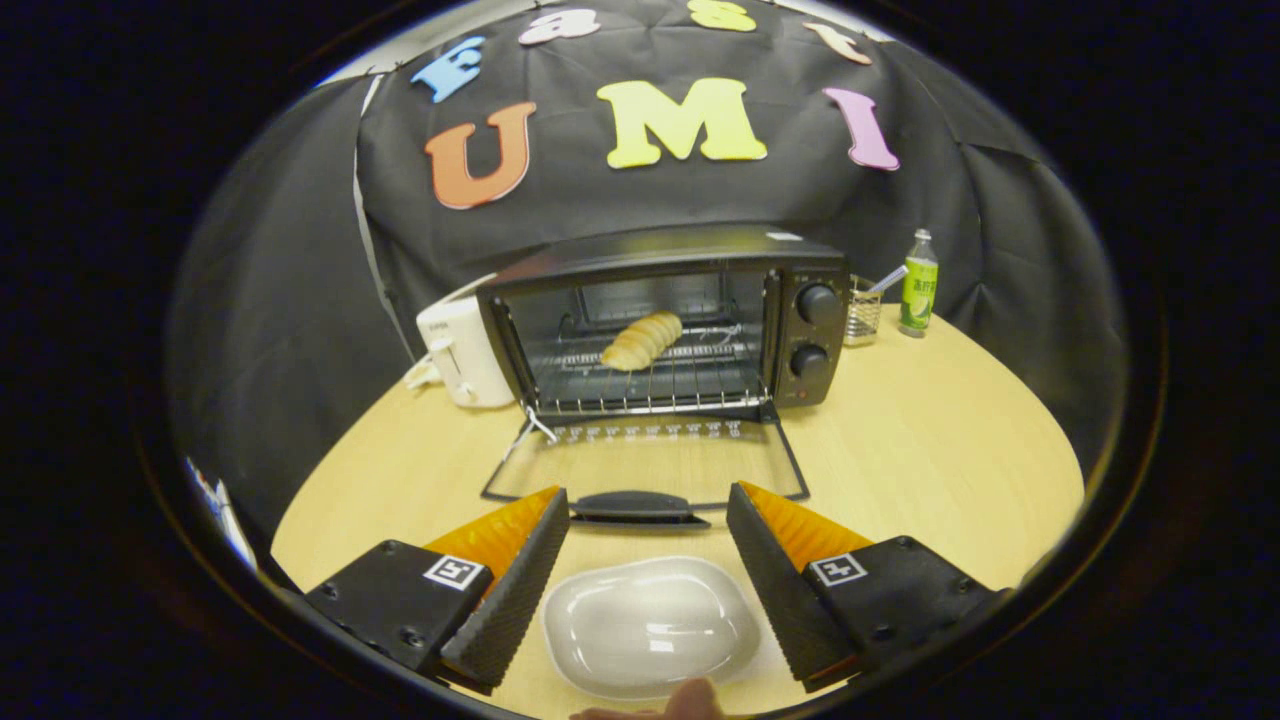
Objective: Open the toaster oven, put the food inside, and close the toaster oven door.
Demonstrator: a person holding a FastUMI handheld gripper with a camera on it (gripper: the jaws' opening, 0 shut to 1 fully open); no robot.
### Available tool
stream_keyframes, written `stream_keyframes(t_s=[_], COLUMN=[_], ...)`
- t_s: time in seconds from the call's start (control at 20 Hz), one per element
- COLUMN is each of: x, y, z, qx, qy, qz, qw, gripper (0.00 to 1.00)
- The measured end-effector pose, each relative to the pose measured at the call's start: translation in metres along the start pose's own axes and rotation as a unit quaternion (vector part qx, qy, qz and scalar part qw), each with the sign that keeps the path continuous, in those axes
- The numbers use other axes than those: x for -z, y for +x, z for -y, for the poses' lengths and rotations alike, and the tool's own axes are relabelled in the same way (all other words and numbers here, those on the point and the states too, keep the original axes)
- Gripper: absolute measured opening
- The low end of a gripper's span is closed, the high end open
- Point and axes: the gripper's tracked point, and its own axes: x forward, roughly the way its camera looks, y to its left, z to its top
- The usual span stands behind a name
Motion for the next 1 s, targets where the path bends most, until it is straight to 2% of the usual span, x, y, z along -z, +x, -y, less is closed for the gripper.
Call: stream_keyframes(t_s=[0.3, 0.8, 1.0], x=[0.037, 0.047, 0.047], y=[0.029, 0.057, 0.058], z=[-0.002, 0.007, 0.006], qx=[0.007, 0.058, 0.058], qy=[-0.023, -0.031, -0.025], qz=[-0.056, -0.083, -0.091], qw=[0.998, 0.994, 0.994], gripper=[1.0, 1.0, 1.0])
